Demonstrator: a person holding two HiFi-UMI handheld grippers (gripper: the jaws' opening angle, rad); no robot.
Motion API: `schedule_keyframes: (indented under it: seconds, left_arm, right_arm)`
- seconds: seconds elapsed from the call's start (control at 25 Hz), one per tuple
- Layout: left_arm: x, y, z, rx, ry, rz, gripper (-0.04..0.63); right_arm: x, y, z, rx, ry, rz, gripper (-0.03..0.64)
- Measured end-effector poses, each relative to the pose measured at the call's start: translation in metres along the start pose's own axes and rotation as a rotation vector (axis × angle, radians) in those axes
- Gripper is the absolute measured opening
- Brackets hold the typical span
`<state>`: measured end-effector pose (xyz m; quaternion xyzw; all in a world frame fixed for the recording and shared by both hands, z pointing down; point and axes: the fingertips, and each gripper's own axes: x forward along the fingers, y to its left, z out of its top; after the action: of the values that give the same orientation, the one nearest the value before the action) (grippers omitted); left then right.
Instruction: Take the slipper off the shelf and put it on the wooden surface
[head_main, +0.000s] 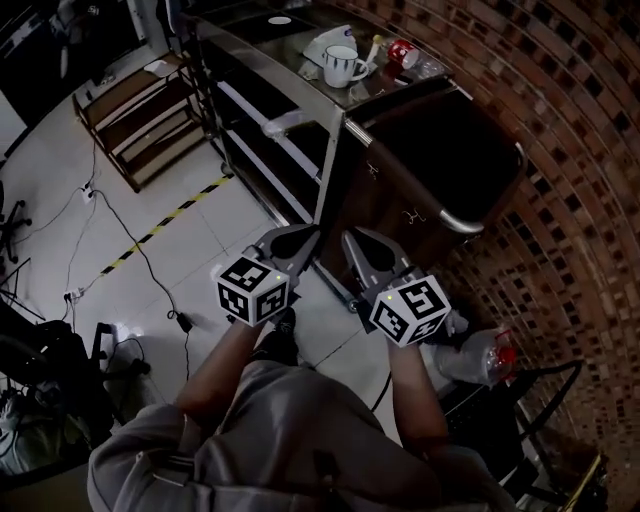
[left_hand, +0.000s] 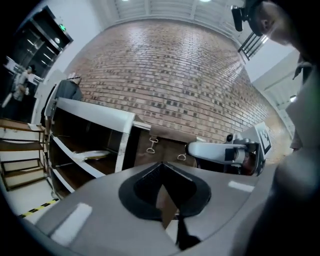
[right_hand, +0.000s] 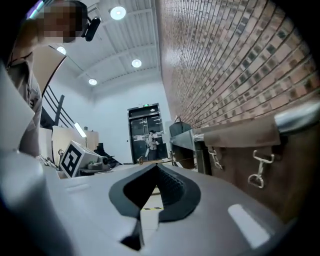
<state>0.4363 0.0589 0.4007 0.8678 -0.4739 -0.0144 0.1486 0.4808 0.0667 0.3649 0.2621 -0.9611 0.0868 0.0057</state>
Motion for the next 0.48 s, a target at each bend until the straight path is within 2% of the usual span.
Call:
schedule_keyframes:
  seconds: [0.28, 0.48]
  left_arm:
    - [-0.045, 0.06, 0.003, -0.04, -0.03, 0.118, 0.003]
    - [-0.068, 0.124, 0.019, -0.052, -0.055, 0.173, 0.003]
  right_arm:
    - [0.058, 0.027, -0.009, 0.001, 0.036, 0.079, 0.0]
    - [0.131, 0.043, -0.011, -0.002, 0.06, 0.142, 0.0]
